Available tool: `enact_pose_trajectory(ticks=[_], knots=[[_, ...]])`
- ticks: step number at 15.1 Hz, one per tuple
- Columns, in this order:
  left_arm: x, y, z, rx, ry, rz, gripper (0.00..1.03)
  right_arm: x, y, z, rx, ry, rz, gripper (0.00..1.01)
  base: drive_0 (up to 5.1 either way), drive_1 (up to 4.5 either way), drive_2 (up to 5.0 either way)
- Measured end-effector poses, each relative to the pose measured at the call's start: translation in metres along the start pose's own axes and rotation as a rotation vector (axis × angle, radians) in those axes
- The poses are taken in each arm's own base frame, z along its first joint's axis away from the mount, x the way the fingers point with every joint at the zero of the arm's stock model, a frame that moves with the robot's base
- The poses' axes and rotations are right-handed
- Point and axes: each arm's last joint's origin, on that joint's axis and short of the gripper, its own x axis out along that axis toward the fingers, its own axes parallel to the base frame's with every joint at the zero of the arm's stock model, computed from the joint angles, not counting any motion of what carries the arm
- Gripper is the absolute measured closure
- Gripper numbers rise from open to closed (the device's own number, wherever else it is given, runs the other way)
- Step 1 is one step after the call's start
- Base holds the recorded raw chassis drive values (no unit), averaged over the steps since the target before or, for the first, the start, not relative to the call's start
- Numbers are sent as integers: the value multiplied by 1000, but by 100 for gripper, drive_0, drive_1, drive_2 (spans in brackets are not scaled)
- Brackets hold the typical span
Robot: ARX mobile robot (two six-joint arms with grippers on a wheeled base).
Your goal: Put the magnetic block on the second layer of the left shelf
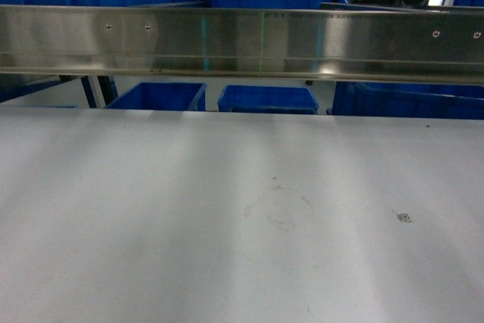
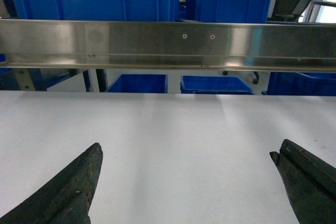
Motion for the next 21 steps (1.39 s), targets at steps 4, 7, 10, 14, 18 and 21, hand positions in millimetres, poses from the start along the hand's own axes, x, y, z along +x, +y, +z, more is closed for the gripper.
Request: enact_pose_trajectory(ticks=[4,7,10,14,18,21], knots=[[0,0,0,0,0,0,5,9,10,12,59,2,23,3,0,0,0],[0,0,0,0,0,1,5,66,4,47,139,37,9,3,0,0,0],[0,0,0,0,0,0,5,125,-22,22,129,342,-37,3,0,0,0],[0,0,0,0,0,1,5,152,-34,-20,93,442,46,3,0,0,0],[0,0,0,0,0,1,5,163,-29,-53,65,506,82,3,0,0,0],[0,0,0,0,0,1,5,186,-33,-81,54,567,57,3,0,0,0]])
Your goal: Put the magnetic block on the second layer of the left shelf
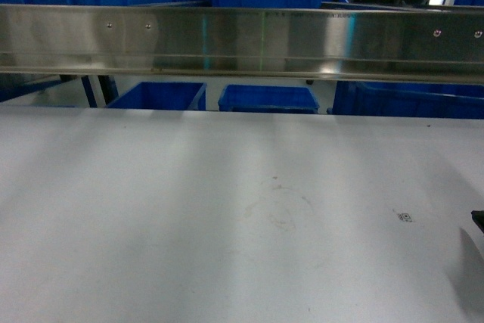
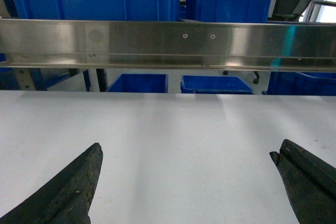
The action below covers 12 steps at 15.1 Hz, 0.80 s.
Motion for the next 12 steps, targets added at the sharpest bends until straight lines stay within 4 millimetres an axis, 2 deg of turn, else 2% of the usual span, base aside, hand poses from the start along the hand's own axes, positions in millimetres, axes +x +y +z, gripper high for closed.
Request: enact_pose_trajectory(ticks=[2,5,8,9,12], knots=[[0,0,0,0,0,0,5,3,-1,-5,2,9,-2,3,0,0,0],[0,0,0,0,0,0,5,4,-3,-9,5,7,-13,26,0,0,0],[0,0,0,0,0,0,5,5,-3,-10,5,5,-15,33,0,0,0],[0,0,0,0,0,0,5,5,-5,-10,7,1,-20,39,0,0,0],[0,0,0,0,0,0,5,4,-5,-11,8,-10,-18,66,0,0,0]])
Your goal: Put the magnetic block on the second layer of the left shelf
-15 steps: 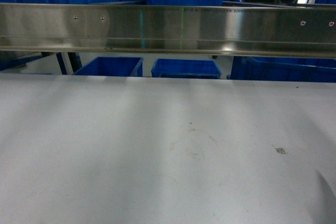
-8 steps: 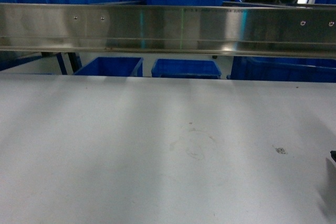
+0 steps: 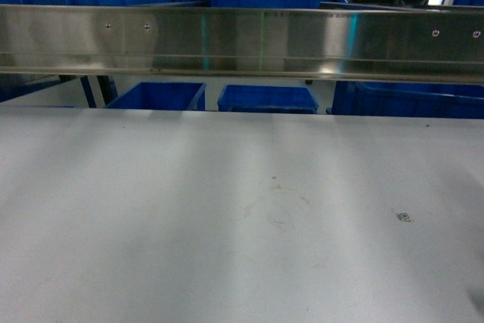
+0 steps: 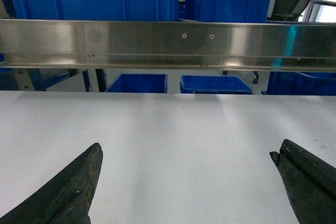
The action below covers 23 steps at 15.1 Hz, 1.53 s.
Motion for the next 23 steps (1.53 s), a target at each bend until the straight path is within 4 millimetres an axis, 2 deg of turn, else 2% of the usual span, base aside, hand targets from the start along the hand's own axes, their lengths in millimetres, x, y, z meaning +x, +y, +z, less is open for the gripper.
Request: enact_pose_trajectory(ticks=[3,5,6,7,8,12,23], knots=[[0,0,0,0,0,0,5,-9,14,2,-18,-11,46,67,0,0,0],[0,0,0,0,0,0,5,-25,27,13,-34,-42,81,67,0,0,0],[0,0,0,0,0,0,5,-57,43,37,-50,-104,98,67,0,0,0],[0,0,0,0,0,0,5,-118,51,68,-68,-231,66,67,0,0,0],[0,0,0,0,0,0,5,-150,47,74,-79,-287,44,67,0,0,0],[0,0,0,0,0,0,5,-144,44,63,-91,-252,34,67,0,0,0],[0,0,0,0,0,0,5,-145,44,64,-91,-257,35,67,0,0,0]])
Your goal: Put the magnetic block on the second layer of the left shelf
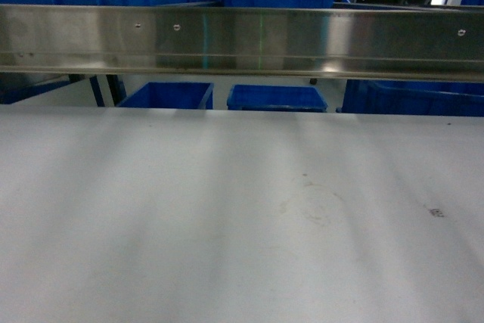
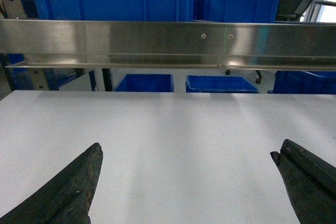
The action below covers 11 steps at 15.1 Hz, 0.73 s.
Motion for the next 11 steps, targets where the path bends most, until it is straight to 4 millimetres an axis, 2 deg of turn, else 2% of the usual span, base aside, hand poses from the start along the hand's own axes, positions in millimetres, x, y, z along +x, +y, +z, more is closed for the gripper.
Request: enact_pose_trajectory(ticks=[11], knots=[[0,0,0,0,0,0,5,0,0,0,0,0,3,67,0,0,0]])
